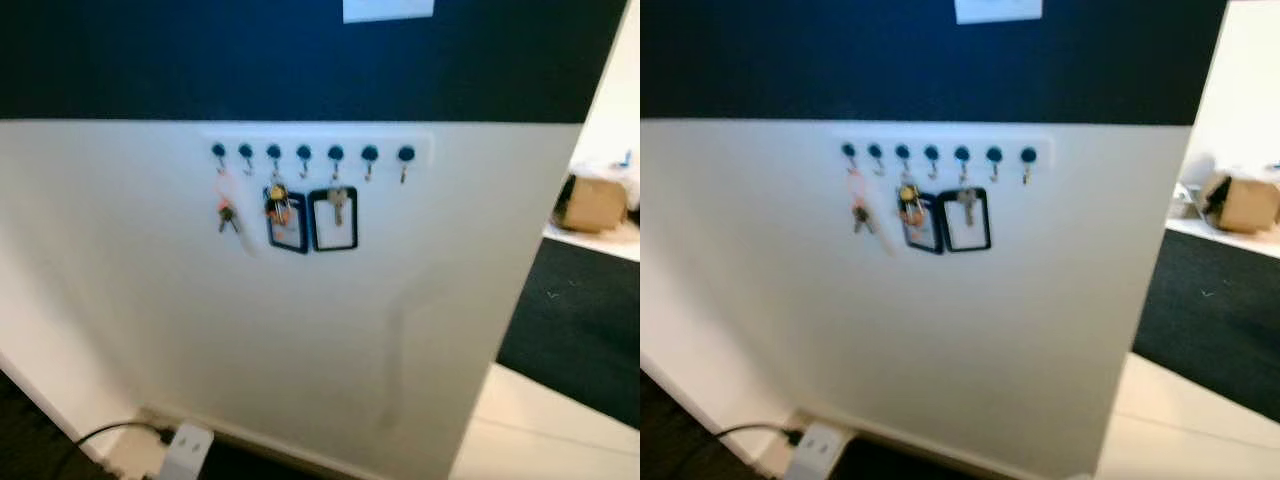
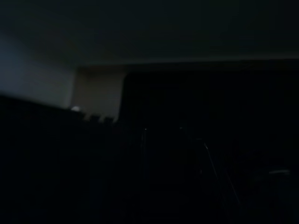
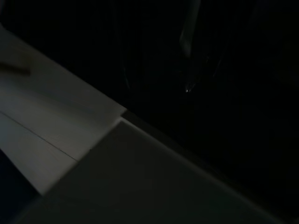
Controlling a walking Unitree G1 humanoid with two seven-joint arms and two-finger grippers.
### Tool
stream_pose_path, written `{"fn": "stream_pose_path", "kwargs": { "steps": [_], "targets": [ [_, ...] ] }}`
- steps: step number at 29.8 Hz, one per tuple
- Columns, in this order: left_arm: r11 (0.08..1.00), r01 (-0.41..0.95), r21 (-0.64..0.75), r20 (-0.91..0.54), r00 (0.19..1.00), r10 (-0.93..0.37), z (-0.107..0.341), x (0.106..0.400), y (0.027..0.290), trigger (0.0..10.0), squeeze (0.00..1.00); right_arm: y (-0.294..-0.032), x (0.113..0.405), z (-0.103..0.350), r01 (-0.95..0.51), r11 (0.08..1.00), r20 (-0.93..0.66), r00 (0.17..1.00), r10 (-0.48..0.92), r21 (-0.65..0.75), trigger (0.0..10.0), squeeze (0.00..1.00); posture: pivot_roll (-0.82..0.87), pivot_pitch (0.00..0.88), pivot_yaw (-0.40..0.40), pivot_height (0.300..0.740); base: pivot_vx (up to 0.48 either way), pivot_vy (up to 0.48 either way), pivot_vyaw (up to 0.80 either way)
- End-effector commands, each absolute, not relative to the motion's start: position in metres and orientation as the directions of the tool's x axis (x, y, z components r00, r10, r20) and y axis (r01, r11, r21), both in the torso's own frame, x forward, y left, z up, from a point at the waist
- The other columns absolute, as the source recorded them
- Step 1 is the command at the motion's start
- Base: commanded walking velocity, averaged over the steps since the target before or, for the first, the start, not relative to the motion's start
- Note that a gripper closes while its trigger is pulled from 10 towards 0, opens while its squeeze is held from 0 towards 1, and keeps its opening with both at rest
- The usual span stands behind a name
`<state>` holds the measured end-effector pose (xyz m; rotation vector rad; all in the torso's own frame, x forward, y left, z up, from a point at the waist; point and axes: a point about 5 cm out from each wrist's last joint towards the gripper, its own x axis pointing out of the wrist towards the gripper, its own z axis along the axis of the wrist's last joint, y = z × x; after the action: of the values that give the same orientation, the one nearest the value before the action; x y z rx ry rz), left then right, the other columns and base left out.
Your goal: Hang keys on a hook
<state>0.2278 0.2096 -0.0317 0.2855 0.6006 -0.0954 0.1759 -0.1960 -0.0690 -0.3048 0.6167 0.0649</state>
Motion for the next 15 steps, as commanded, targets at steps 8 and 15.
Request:
{"fn": "stream_pose_path", "kwargs": {
  "steps": [8, 15],
  "targets": [
    [0.956, 0.178, 0.232, -0.611, 0.792, 0.001, -0.0416, 0.2153, 0.2107, 10.0, 0.0, -0.1931, 0.1732, -0.0714, -0.149, 0.958, -0.592, 0.806, -0.026, -0.244, 10.0, 0.0, 0.05, 0.1, 0.116, 0.74, -0.376, 0.0, 0.0],
    [0.956, 0.177, 0.233, -0.611, 0.792, 0.002, -0.0419, 0.2151, 0.2097, 10.0, 0.0, -0.1933, 0.173, -0.0713, -0.15, 0.957, -0.591, 0.807, -0.026, -0.247, 10.0, 0.0, 0.05, 0.101, 0.115, 0.74, 0.0, 0.0, 0.0]
  ]
}}
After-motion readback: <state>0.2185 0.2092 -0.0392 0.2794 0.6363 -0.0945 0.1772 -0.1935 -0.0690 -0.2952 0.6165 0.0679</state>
